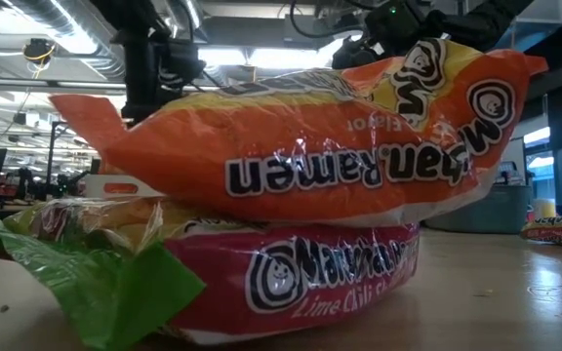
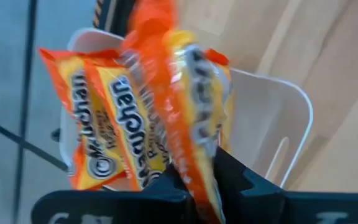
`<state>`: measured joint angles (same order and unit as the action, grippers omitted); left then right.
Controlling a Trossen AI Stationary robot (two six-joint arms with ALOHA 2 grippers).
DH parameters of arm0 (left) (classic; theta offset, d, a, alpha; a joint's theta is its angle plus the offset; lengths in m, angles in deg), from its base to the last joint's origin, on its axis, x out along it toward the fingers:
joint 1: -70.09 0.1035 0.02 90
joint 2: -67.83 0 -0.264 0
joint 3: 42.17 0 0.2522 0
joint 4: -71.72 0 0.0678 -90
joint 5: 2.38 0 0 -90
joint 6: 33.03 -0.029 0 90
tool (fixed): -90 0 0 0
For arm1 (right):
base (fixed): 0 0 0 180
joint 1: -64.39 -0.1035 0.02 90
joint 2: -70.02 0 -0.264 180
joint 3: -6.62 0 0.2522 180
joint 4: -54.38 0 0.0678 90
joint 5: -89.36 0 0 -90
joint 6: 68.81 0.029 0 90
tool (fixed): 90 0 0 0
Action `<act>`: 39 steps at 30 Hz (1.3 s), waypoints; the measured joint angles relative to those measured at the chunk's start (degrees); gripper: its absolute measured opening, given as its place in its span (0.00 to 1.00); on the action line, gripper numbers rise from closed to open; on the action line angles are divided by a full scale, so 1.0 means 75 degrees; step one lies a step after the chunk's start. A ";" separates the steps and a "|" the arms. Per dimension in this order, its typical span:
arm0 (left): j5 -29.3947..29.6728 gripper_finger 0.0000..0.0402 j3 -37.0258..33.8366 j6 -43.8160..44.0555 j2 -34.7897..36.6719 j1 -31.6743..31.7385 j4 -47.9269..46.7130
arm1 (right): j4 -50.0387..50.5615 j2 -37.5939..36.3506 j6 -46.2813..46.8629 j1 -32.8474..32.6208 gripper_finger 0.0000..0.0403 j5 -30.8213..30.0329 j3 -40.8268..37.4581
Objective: Sort Maruchan noodles
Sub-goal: Put the light orange noodle pack into the white bin
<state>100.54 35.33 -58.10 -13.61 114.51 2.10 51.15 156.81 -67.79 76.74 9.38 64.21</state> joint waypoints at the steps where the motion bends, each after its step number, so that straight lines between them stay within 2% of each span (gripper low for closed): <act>1: -0.0072 0.04 -0.0020 -0.0024 -0.0001 0.0067 -0.0011 | 0.0000 0.0000 0.0000 0.0002 0.58 0.0000 0.0000; 3: -0.0092 0.04 -0.0025 -0.0123 -0.0001 0.0148 0.0034 | 0.0000 0.0000 0.0000 0.0002 0.58 0.0000 0.0000; 9: 0.0511 0.04 -0.0028 -0.0143 0.0017 0.0232 -0.0046 | 0.0006 0.0005 0.0000 -0.0001 0.58 0.0002 0.0000; 15: 0.0431 0.04 -0.0039 -0.0219 0.0022 0.0182 -0.0432 | -0.0005 0.0147 0.0000 -0.0001 0.58 -0.0003 0.0000; 19: -0.0437 0.04 -0.0039 -0.0166 0.0022 0.0211 -0.0070 | -0.0047 0.0273 0.0001 -0.0001 0.58 0.0000 0.0000; 21: -0.0567 0.04 -0.0039 -0.0196 -0.0009 0.0234 -0.0063 | -0.0052 0.0320 0.0012 -0.0001 0.58 0.0000 0.0000; 32: -0.0400 0.04 -0.0039 -0.0211 -0.0863 0.0213 0.0142 | -0.0061 0.0350 0.0023 -0.0001 0.58 0.0003 0.0000; 39: -0.0127 0.04 -0.0039 -0.0308 -0.1061 0.0231 0.0508 | -0.0061 0.0350 0.0023 -0.0001 0.58 0.0006 0.0000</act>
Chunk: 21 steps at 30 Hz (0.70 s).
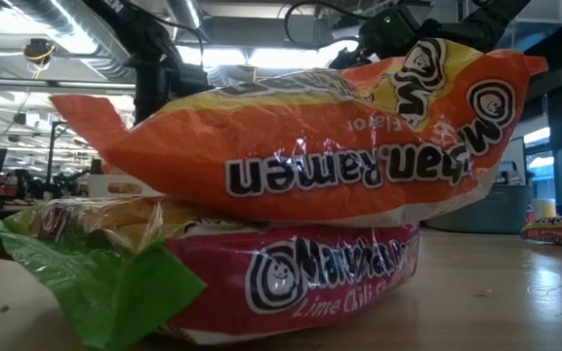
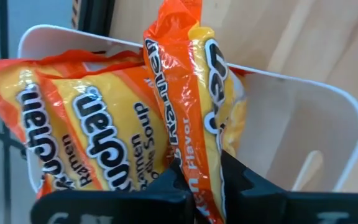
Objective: Sort Maruchan noodles
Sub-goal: Put the light orange noodle pack into the white bin
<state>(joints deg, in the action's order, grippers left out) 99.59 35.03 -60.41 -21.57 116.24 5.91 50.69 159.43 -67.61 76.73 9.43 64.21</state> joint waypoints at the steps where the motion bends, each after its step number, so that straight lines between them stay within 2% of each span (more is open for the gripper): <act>1: 0.0085 0.05 0.0000 0.0046 0.0000 0.0000 0.0024 | 0.0000 0.0000 0.0000 0.0000 0.58 0.0000 0.0000; 5: 0.0147 0.11 0.0001 0.0178 0.0000 0.0003 0.0050 | 0.0000 0.0000 0.0000 0.0000 0.58 0.0000 0.0000; 14: 0.0176 0.32 0.0003 0.0293 0.0000 0.0003 0.0036 | 0.0000 0.0000 0.0000 -0.0063 0.58 0.0000 0.0000; 21: 0.0330 0.41 0.0003 0.0319 0.0216 -0.0121 0.0004 | -0.0023 0.0000 -0.0020 -0.0294 0.58 -0.0007 0.0000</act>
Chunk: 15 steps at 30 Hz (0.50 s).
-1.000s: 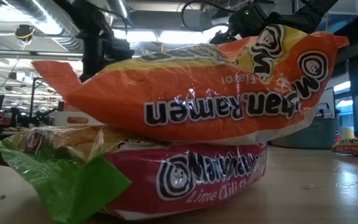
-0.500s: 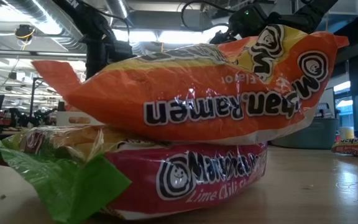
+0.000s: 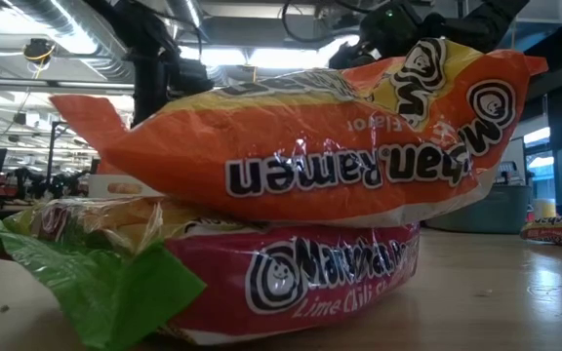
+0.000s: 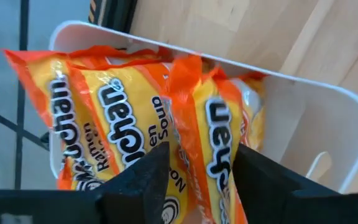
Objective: Sort Maruchan noodles
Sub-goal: Put the light orange noodle pack into the white bin, then put the light orange noddle pack into the white bin
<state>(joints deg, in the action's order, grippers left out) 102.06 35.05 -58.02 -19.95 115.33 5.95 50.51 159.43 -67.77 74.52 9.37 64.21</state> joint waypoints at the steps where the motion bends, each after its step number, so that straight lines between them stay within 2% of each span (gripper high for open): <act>1: 0.0002 0.42 0.0002 0.0048 0.0077 -0.0036 0.0003 | 0.0000 0.0000 0.0000 -0.0020 0.58 0.0000 0.0000; 6: -0.0152 0.47 0.0003 0.0264 0.0708 -0.0232 0.0020 | 0.0000 0.0000 0.0049 -0.0020 0.58 0.0003 0.0000; 9: -0.0599 0.47 0.0003 0.0796 0.1183 -0.0503 0.0160 | -0.0031 0.0000 0.0214 -0.0020 0.58 0.0004 0.0000; 11: -0.1123 0.47 0.0003 0.1280 0.1494 -0.0781 0.0265 | -0.0083 0.0000 0.0375 -0.0020 0.58 0.0007 0.0000; 15: -0.3052 0.47 0.0006 0.2158 0.1941 -0.1605 0.0817 | -0.0228 0.0000 0.0743 -0.0070 0.58 0.0335 0.0000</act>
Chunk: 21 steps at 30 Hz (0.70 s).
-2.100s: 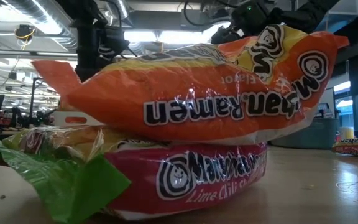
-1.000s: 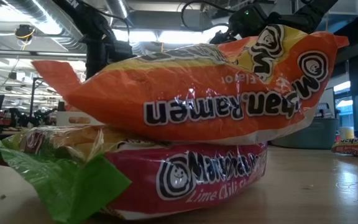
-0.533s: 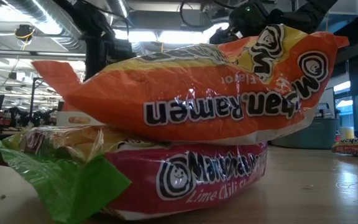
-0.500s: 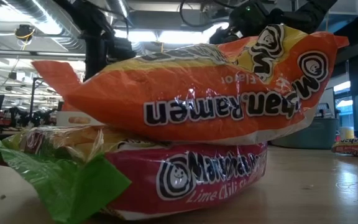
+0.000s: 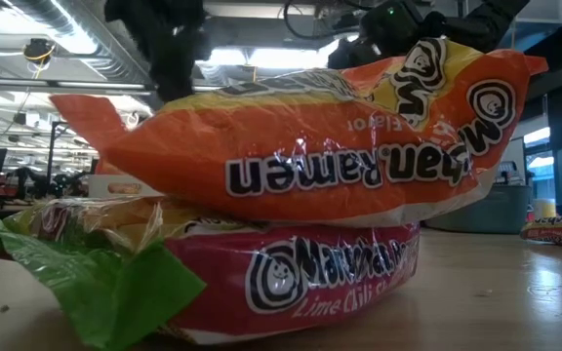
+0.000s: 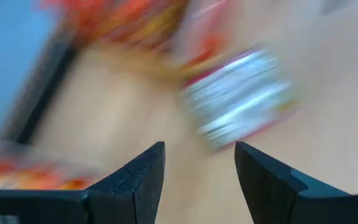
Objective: Sort Maruchan noodles
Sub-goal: Put the light orange noddle pack into the white bin
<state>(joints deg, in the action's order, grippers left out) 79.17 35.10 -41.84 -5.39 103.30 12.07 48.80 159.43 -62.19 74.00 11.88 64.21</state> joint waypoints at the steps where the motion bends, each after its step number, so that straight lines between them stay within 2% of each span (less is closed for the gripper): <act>1: -0.0422 0.47 0.0006 0.0206 0.0046 -0.0286 0.0185 | -0.0046 -0.0001 0.0076 -0.0074 0.58 0.0142 0.0002; 3: -0.0844 0.47 0.0009 0.0520 0.0052 -0.0961 0.0479 | -0.0090 -0.0003 0.0092 -0.0277 0.58 0.0273 0.0003; 5: -0.0747 0.47 0.0009 0.0812 0.0042 -0.1697 0.0550 | -0.0079 -0.0002 0.0078 -0.0580 0.58 0.0210 0.0003; 12: 0.0500 0.47 0.0011 0.2083 -0.0332 -0.4218 0.0931 | -0.0109 0.0094 0.0291 -0.1782 0.58 -0.0908 0.0009; 21: 0.2000 0.47 0.0006 0.4120 -0.1102 -0.6863 0.1412 | -0.0350 0.0690 0.1701 -0.3194 0.58 -0.1718 0.0001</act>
<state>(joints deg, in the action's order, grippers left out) 94.17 35.14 -10.93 -13.66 51.83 22.66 46.17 164.60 -49.44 50.04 -1.00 64.22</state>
